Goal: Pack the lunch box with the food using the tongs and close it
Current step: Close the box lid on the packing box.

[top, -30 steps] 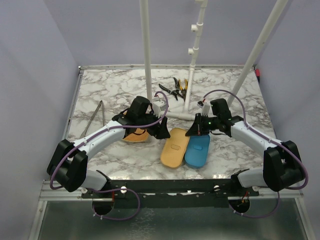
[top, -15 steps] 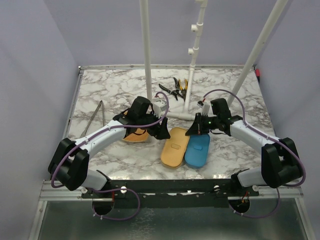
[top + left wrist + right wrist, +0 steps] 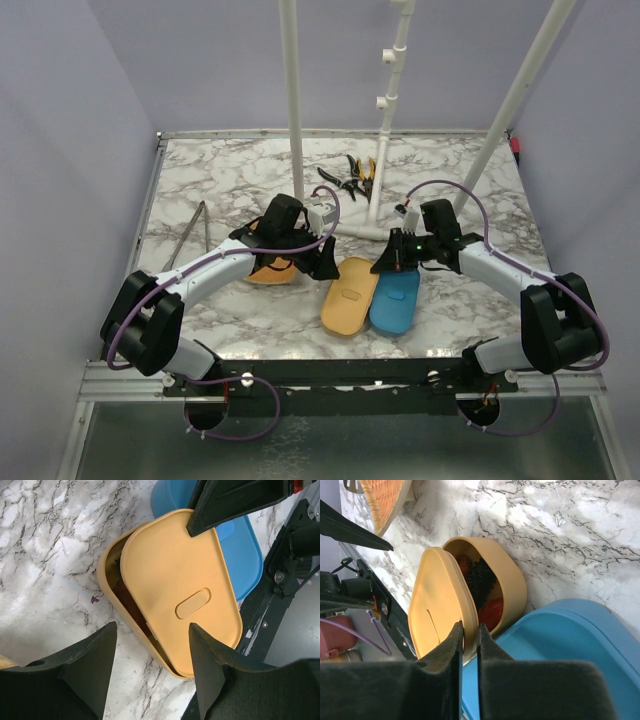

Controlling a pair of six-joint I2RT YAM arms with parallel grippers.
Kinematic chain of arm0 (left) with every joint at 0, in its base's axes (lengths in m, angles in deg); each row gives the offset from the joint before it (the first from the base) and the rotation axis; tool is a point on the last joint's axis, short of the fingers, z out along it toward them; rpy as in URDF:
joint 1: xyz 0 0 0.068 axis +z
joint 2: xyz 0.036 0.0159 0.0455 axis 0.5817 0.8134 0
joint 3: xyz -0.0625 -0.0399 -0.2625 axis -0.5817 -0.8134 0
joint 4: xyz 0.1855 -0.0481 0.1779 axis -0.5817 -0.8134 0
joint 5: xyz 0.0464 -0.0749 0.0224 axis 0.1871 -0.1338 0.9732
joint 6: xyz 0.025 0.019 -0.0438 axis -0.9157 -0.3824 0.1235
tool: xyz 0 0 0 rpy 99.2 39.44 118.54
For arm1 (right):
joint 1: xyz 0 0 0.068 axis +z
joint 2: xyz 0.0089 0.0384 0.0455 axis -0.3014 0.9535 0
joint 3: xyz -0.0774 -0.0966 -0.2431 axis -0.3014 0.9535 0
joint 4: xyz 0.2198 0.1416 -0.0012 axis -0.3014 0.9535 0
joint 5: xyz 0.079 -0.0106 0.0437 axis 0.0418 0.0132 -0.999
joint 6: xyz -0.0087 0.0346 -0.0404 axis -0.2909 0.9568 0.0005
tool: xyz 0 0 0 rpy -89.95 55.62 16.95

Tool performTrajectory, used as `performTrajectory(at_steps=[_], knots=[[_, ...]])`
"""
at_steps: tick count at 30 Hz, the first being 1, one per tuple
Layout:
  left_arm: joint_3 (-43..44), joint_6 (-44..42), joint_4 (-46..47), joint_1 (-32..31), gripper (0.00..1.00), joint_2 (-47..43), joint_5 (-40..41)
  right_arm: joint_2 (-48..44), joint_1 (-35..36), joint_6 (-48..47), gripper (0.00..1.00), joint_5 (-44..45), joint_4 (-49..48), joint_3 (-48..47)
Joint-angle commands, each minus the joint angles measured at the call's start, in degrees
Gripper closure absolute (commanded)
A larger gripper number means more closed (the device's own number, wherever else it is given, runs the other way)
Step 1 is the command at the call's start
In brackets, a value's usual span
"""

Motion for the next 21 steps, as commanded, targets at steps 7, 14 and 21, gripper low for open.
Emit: performTrajectory(at_steps=[7,14,21], knots=[[0.2,-1.4,-1.8,0.1,0.4,1.1,1.4,1.2,-0.2,-3.4,0.59,2.2,0.7,-0.7],[0.1,-1.5,-1.8,0.0,0.4,1.0,1.6,-0.3,-0.2,-3.9,0.49,4.4,3.1,-2.4],[0.3,-1.0,-1.8,-0.4,0.4,1.5,1.9,-6.2,-0.2,-4.6,0.45,13.3,8.3,-4.1]])
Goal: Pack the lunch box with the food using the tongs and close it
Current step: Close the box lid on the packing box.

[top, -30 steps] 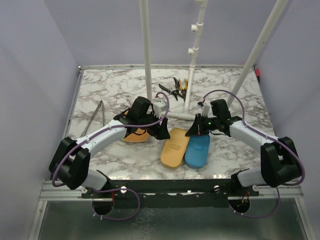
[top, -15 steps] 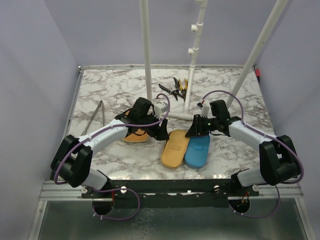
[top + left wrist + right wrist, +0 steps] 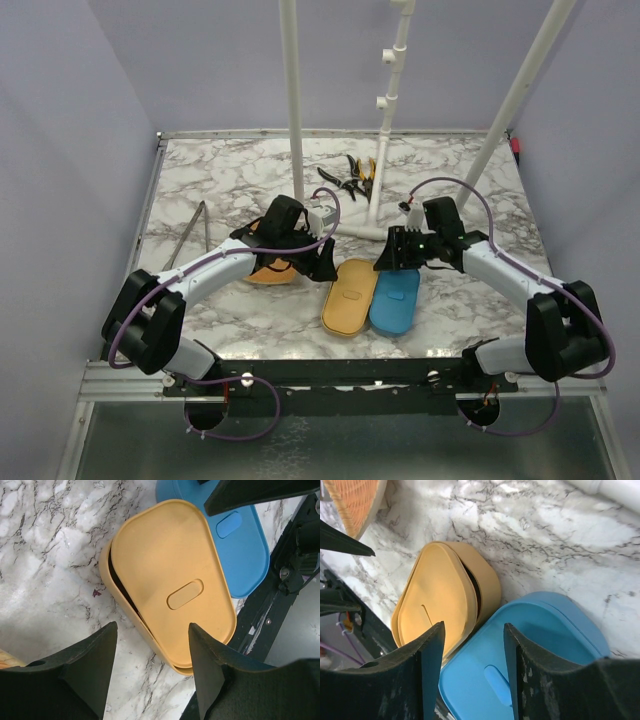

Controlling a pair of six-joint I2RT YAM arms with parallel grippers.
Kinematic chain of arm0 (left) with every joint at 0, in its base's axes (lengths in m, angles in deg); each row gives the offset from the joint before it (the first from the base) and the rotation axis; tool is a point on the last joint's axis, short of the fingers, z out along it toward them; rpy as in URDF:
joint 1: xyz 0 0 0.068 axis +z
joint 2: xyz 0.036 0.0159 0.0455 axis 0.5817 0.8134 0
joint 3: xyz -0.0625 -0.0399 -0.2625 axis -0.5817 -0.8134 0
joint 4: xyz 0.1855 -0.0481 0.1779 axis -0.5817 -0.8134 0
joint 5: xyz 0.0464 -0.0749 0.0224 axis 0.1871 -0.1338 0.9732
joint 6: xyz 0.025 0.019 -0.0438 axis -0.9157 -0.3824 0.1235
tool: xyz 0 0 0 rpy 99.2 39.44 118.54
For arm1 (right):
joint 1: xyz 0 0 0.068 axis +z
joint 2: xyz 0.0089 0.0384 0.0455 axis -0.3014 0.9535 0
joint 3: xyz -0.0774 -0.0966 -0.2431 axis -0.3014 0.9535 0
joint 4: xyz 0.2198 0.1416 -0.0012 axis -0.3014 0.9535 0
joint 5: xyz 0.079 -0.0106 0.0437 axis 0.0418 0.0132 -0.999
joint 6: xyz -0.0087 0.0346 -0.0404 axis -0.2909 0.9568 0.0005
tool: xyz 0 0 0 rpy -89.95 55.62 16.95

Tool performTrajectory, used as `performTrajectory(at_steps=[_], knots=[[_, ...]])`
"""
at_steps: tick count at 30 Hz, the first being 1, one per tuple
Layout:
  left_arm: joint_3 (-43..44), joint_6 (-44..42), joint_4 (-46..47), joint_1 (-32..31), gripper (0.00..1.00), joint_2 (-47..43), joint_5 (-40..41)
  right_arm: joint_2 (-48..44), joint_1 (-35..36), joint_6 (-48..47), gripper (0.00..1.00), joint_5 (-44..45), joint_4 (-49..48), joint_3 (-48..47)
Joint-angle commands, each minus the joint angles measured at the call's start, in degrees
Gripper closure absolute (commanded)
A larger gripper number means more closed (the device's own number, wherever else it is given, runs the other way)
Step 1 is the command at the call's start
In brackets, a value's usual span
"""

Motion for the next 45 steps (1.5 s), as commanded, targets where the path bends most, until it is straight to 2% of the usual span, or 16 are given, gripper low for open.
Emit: performTrajectory(at_steps=[1,8,22,45], knots=[[0.3,-0.5,-0.2,-0.4,0.4,1.0,1.5,-5.4,-0.1,-1.0,0.46,8.0,4.2,-2.6],[0.6,0.0,-0.2,-0.4,0.41,2.0,1.8,-8.1,0.9,1.6,0.51,9.0,4.2,-2.1],[0.9,0.6,-0.2,-0.4,0.41,2.5,3.0,-3.4,9.0,2.7,0.58,19.3,5.0,-3.9],[0.8,0.8,-0.2,-0.5,0.41,2.4,3.6,0.9,11.6,3.7,0.93,22.4,3.5,-3.3]])
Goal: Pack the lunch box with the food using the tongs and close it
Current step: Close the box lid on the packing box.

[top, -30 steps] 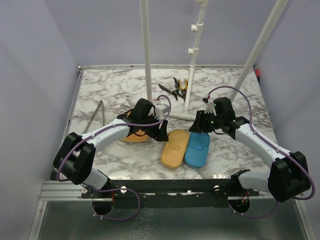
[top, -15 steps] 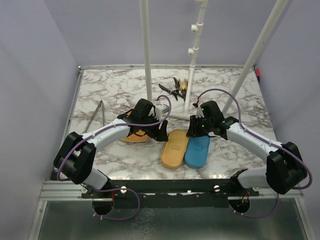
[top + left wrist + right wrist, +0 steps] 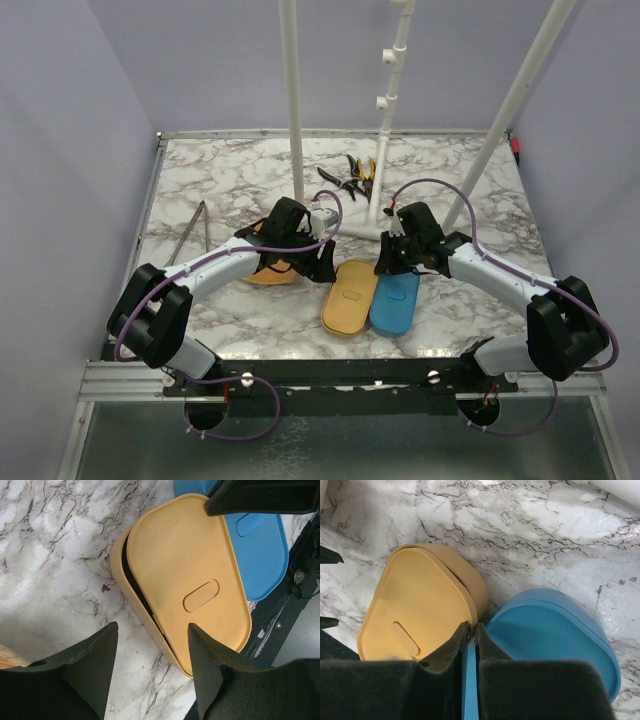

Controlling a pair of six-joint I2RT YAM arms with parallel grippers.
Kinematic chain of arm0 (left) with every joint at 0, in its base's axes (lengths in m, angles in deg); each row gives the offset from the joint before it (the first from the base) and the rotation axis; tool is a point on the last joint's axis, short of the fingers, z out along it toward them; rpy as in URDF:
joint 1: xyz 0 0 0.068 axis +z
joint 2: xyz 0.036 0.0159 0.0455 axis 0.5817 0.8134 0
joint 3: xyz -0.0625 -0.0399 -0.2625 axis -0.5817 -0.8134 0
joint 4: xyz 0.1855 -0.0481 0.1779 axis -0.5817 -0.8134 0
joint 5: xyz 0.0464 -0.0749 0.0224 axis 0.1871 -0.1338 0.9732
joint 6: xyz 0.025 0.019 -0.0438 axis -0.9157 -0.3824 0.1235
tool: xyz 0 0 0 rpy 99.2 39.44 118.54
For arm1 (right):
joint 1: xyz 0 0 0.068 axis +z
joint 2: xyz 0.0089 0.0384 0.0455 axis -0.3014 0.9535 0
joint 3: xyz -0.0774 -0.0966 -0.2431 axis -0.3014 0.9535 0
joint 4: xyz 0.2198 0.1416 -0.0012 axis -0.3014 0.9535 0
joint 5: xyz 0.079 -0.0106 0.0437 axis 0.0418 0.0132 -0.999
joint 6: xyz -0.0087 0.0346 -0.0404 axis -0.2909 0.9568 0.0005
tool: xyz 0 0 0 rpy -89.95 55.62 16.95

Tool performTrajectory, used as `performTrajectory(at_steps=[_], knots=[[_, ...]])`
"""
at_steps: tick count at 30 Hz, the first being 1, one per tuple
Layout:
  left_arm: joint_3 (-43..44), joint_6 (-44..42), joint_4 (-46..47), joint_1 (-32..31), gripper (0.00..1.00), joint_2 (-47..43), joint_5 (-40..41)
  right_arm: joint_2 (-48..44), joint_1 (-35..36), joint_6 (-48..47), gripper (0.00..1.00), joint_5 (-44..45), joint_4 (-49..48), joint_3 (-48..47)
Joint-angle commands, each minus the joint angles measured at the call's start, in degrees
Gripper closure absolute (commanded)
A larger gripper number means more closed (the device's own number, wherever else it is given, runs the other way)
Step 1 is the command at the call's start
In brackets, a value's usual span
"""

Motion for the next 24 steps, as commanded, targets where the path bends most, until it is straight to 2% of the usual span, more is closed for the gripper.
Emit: performTrajectory(at_steps=[1,8,24], knots=[[0.8,0.2,0.2,-0.1,0.41,0.1,1.2,0.9,0.4,0.5,0.93,2.4,-0.3,-0.6],[0.7,0.3,0.2,-0.2,0.41,0.0,1.2,0.1,0.5,1.7,0.98,1.6,-1.9,0.3],[0.6,0.6,0.2,-0.2,0.41,0.4,0.5,3.2,1.6,2.4,0.99,1.8,-3.3,1.2]])
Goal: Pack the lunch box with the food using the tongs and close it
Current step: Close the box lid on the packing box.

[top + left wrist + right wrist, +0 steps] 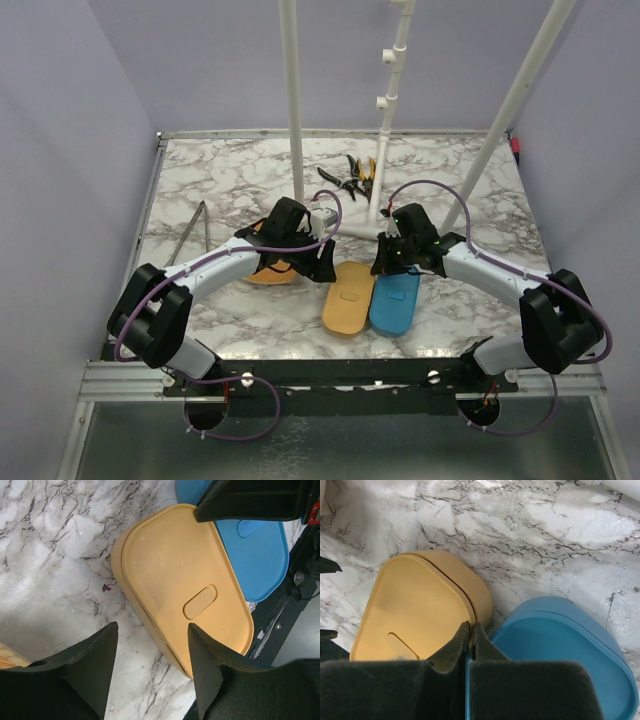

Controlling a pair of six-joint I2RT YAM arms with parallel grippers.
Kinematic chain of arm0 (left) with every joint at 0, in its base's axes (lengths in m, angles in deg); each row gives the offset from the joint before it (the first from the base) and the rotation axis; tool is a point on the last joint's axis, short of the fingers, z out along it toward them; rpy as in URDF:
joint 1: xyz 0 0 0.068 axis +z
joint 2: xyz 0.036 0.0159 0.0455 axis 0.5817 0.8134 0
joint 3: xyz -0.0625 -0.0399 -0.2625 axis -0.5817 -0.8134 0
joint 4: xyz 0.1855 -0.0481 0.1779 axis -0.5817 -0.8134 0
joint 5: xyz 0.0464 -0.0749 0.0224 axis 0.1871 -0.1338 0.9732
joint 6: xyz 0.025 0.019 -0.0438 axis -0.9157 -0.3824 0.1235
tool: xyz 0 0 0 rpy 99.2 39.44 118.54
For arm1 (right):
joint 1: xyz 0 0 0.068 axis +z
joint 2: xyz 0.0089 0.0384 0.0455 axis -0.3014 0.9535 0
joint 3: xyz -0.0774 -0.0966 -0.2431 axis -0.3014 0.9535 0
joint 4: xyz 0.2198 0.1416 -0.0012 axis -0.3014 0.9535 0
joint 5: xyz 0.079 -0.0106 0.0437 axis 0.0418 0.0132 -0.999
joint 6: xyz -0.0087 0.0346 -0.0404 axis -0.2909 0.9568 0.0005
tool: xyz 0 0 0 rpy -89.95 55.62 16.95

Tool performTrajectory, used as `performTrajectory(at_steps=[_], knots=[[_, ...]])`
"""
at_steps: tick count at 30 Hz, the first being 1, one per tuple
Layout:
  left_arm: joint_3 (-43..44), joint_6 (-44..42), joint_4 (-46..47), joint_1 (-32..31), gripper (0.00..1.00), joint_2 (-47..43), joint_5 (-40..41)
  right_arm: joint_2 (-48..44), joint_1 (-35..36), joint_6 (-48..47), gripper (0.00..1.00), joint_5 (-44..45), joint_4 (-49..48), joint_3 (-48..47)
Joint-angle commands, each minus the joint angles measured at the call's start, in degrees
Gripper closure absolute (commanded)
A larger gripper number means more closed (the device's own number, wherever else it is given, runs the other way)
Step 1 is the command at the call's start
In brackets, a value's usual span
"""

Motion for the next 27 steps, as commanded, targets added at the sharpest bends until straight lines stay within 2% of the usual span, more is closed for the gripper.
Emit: performTrajectory(at_steps=[1,27], knots=[[0.5,0.1,0.2,-0.2,0.41,0.4,0.1,0.8,0.5,0.7,0.99,1.7,-0.6,1.1],[0.3,0.2,0.2,-0.2,0.41,-0.2,0.3,-3.4,0.9,3.6,0.99,9.5,-1.0,2.1]])
